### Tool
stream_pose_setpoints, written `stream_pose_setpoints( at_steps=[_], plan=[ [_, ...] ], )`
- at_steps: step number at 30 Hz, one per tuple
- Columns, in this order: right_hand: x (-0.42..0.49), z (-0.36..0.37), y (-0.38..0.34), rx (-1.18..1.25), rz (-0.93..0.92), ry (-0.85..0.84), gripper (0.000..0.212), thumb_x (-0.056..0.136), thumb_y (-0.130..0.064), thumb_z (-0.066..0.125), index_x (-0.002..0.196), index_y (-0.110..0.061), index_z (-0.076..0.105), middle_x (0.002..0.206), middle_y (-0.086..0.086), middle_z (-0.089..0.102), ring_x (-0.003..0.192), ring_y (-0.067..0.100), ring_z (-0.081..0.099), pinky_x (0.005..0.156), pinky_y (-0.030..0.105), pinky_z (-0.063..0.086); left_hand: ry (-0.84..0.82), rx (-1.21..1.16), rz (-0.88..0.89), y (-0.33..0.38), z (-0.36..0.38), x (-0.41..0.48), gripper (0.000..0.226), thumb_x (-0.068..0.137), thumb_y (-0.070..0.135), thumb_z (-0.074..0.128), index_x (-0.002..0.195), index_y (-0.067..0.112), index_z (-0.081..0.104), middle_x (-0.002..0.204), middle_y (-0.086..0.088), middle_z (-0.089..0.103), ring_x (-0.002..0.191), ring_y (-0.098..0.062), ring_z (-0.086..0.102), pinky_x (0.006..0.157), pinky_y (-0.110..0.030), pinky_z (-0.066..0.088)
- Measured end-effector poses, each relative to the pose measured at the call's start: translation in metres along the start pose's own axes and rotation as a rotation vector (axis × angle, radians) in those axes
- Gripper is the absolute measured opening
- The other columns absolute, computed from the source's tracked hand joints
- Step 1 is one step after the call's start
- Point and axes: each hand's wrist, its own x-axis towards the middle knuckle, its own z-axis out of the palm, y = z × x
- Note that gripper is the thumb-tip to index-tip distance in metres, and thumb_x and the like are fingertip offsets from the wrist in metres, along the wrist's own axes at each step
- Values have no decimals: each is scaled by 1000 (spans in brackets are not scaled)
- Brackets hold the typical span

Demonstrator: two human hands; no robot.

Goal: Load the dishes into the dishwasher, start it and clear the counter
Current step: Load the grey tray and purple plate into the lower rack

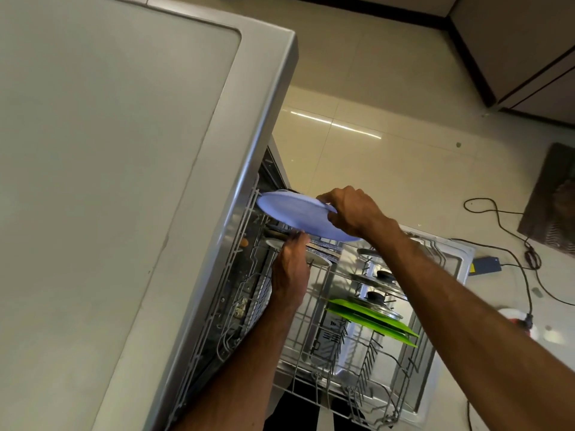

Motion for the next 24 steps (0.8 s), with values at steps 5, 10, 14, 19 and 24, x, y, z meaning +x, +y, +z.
stream_pose_setpoints(
  at_steps=[5,10,14,19,24],
  plan=[
    [-1,1,-2,-3,-15,-25,44,91,-15,59,135,-20,61,121,18,63,100,39,60,71,32,37,10,-2,34,-5,2,-5,39,93,-6,58,128,11,62,133,-8,63,118,-20,64,93,-15,42],
    [-7,-6,-2,24,-20,-60,20,87,-12,60,85,-32,55,85,10,51,77,36,50,61,30,29,3,14,52,-9,6,-7,41,90,-10,60,126,9,63,136,-12,61,124,-22,61,99,-18,41],
    [-5,-2,-3,68,-52,-115,33,85,-11,66,72,-32,44,82,7,49,74,28,45,64,32,33,-4,16,44,-11,7,-7,43,87,-11,65,125,10,64,137,-12,62,126,-22,60,101,-19,39],
    [8,6,12,73,-27,-139,41,86,-13,67,127,-14,64,108,15,64,80,28,46,68,30,35,-16,14,38,-11,8,-6,40,91,-8,60,125,12,64,136,-9,62,119,-19,64,96,-16,45],
    [18,4,23,118,43,-73,46,85,-5,60,130,-16,67,125,16,66,103,38,62,75,31,44,-1,-3,30,-10,9,-6,44,89,-13,58,125,11,64,142,-8,58,121,-20,63,95,-24,53]
  ],
)
